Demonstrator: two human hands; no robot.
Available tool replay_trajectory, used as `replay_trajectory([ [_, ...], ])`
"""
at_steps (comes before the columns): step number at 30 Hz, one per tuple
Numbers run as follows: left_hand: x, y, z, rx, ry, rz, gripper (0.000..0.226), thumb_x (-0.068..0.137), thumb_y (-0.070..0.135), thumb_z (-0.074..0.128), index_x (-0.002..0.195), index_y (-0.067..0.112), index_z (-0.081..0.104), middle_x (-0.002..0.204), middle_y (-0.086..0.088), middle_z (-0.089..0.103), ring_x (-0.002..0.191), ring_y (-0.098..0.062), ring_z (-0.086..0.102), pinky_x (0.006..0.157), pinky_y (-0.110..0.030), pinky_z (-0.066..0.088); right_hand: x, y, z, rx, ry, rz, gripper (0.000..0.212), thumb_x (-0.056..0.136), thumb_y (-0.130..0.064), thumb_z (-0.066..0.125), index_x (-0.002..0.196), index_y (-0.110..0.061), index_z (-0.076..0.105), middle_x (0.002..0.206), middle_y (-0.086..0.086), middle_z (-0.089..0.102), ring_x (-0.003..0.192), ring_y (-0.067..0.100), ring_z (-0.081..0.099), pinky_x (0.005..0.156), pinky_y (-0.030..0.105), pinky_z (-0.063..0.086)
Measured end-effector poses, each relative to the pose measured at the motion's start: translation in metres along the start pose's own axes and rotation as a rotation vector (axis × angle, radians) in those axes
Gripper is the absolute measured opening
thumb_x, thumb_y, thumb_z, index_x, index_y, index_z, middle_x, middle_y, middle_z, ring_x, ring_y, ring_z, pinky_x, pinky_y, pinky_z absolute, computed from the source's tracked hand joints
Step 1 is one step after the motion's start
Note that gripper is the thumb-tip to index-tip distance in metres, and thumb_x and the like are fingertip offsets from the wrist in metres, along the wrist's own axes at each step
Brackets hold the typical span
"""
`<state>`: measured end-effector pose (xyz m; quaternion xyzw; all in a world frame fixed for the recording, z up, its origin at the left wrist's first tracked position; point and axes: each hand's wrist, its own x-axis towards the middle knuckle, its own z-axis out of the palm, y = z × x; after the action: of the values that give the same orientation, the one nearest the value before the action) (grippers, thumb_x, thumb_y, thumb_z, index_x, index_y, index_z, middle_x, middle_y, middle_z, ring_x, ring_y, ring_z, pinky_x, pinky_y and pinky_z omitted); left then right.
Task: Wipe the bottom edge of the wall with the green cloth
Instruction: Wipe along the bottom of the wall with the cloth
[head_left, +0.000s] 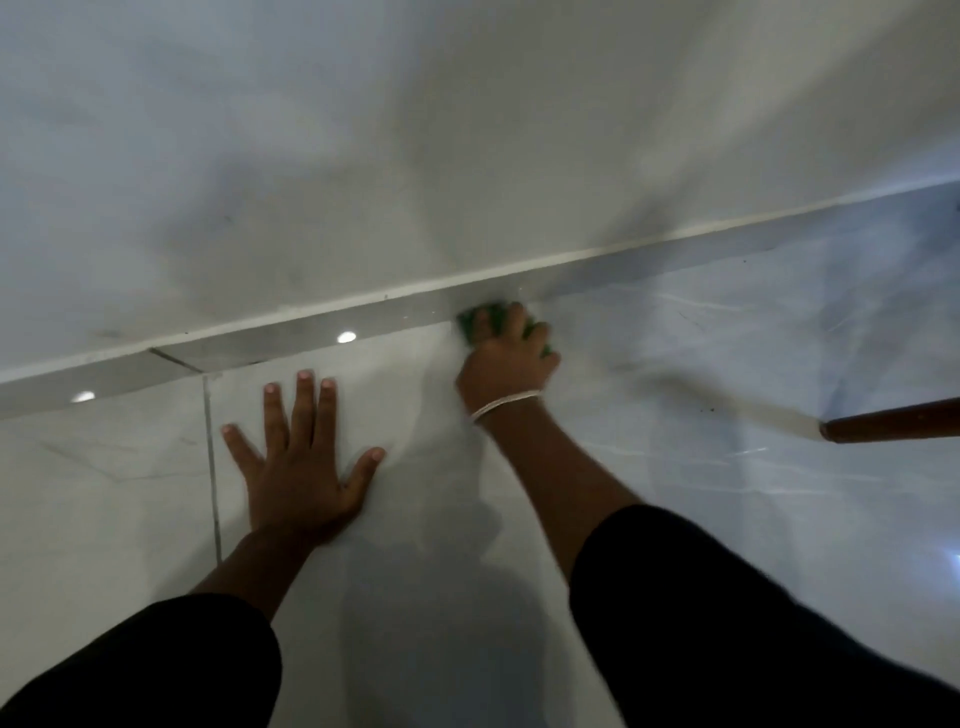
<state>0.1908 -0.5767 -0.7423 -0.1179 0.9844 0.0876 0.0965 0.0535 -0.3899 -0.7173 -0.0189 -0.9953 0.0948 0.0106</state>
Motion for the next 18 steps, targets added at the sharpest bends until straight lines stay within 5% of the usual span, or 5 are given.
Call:
replay_trajectory([
  [3,-0.001,0.0,-0.002,-0.001,0.027,-0.014,0.094,0.081,0.077,0.021,0.157,0.027,-0.002,0.169,0.001,-0.003,0.155,-0.029,-0.008,0.114,-0.074,0.002,0.011,0.017,-0.007,-0.012,-0.087,-0.199,0.049,0.068,-0.023,0.053,0.117,-0.029,0.061,0.125,0.015,0.053,0.1,0.043,0.052,0.079,0.052,0.044],
  [8,0.0,0.002,-0.001,0.007,0.021,-0.002,0.093,0.083,0.075,0.027,0.158,0.026,0.001,0.169,0.0,-0.001,0.155,-0.03,-0.006,0.113,-0.074,-0.001,0.018,0.032,-0.008,0.019,0.023,0.176,0.049,0.07,-0.02,0.049,0.118,-0.023,0.059,0.125,0.02,0.053,0.102,0.044,0.053,0.08,0.051,0.046],
  [13,-0.001,-0.003,-0.004,0.016,0.018,0.0,0.095,0.08,0.082,0.017,0.157,0.028,0.002,0.169,0.001,-0.001,0.155,-0.029,-0.005,0.113,-0.075,0.002,-0.019,-0.042,-0.004,0.115,-0.155,-0.164,0.051,0.07,-0.021,0.063,0.12,-0.021,0.058,0.131,0.018,0.046,0.108,0.042,0.047,0.083,0.051,0.044],
  [16,-0.002,-0.006,-0.004,0.027,0.018,0.006,0.093,0.081,0.081,0.018,0.157,0.03,0.003,0.169,0.003,0.002,0.155,-0.028,-0.002,0.111,-0.077,0.007,-0.01,0.008,-0.005,0.123,0.1,0.008,0.048,0.062,-0.021,0.068,0.11,-0.024,0.067,0.112,0.019,0.06,0.088,0.041,0.057,0.068,0.047,0.053],
  [18,-0.003,-0.004,-0.005,0.032,0.023,0.013,0.092,0.082,0.08,0.019,0.157,0.03,0.003,0.169,0.004,0.002,0.155,-0.028,-0.002,0.111,-0.077,0.007,-0.001,0.031,-0.004,0.329,0.237,0.198,0.048,0.073,-0.019,0.063,0.12,-0.021,0.064,0.119,0.023,0.058,0.092,0.044,0.057,0.072,0.048,0.053],
])
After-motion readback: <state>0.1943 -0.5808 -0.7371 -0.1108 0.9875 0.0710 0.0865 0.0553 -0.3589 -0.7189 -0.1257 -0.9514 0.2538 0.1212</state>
